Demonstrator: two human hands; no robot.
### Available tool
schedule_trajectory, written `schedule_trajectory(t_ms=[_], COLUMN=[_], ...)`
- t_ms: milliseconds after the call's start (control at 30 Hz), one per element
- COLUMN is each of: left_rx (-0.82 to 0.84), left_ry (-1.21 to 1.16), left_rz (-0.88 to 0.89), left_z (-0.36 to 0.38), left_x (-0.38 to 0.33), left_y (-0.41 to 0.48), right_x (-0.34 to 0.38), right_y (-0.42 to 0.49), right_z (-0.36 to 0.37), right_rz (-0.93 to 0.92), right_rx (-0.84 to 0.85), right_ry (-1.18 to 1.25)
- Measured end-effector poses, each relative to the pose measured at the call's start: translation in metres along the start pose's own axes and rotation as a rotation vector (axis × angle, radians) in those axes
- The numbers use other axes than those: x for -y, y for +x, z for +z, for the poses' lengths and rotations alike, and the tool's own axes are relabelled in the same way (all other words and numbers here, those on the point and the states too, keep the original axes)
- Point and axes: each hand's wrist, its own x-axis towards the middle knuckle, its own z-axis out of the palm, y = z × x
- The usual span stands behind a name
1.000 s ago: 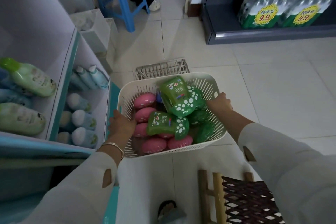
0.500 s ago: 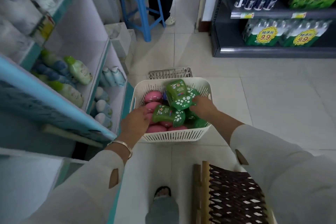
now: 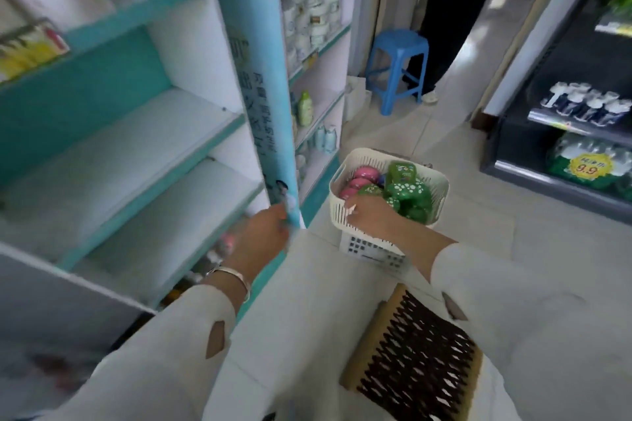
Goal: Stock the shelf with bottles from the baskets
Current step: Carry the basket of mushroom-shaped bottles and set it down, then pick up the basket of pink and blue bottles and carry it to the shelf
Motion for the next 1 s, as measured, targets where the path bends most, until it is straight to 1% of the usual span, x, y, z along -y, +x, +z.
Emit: schedule_trajectory(t_ms=[67,133,300,433,533,667,767,900,1000], left_rx=[-0.027,-0.036,-0.108,-0.169,-0.211,-0.280,-0.331,-0.379,-0.424], left_ry=[0.027,0.002,-0.015,-0.020,-0.034,-0.030,-0.054,-0.096,-0.130], left_rz=[-0.075,-0.180,-0.373,-0.513,-0.629,-0.824,-0.948,-1.095,-1.184], left_z=[-0.020,-0.042,-0.089,-0.118,-0.135,-0.147,-0.147,-0.143,-0.139], left_x=[0.030,0.060,0.136,0.194,0.236,0.289,0.320,0.357,0.382], left_y=[-0.039,-0.078,-0.193,-0.308,-0.411,-0.550,-0.636,-0.722,-0.767], right_x=[0.036,0.075,0.174,0.244,0.300,0.376,0.423,0.479,0.516], right_y=[-0.018,-0.036,-0.099,-0.161,-0.225,-0.312,-0.370,-0.427,-0.452], right_z=[0.016,0.033,0.083,0.139,0.187,0.260,0.315,0.379,0.421], right_rz=[-0.077,-0.159,-0.349,-0.465,-0.570,-0.758,-0.896,-1.048,-1.132], right_rx=[0.029,0.050,0.142,0.134,0.176,0.285,0.378,0.456,0.489], right_ry=[-0.020,-0.059,-0.212,-0.253,-0.294,-0.336,-0.399,-0.515,-0.555])
